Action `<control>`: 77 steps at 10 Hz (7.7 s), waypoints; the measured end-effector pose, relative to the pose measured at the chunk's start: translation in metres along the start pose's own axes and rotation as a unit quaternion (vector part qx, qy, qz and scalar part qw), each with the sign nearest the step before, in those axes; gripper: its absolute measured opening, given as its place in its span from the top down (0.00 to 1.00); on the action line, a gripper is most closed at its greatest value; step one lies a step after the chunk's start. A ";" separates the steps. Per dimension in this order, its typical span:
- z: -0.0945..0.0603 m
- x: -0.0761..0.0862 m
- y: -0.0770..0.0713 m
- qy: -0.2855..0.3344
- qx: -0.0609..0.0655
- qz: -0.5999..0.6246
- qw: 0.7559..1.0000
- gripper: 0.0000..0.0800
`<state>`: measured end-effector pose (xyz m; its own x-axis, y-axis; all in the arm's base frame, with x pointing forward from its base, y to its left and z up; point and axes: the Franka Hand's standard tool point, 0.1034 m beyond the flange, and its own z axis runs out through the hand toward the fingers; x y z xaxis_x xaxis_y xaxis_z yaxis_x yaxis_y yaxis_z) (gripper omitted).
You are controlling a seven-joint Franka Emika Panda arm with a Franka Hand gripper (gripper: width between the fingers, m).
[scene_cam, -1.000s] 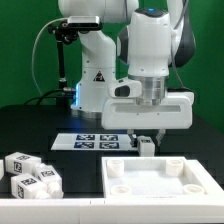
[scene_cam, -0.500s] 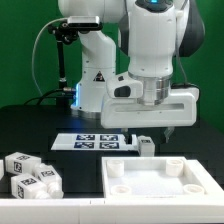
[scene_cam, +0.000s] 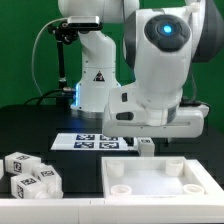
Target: Assemble one leg
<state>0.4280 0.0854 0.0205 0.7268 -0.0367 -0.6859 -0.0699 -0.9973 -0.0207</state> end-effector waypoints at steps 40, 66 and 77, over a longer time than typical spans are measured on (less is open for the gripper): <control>-0.194 0.084 -0.031 0.628 -0.024 -0.102 0.772 0.64; -0.196 0.103 -0.056 0.412 0.009 -0.086 0.907 0.19; -0.197 0.108 -0.037 0.375 0.046 0.016 0.926 0.59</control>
Offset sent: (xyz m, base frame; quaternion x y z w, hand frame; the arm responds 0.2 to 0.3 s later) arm -0.0183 0.0113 -0.0028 0.0075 -0.0308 0.0049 0.9995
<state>0.6436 0.1059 0.0900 0.9909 -0.1345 0.0092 -0.1331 -0.9866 -0.0946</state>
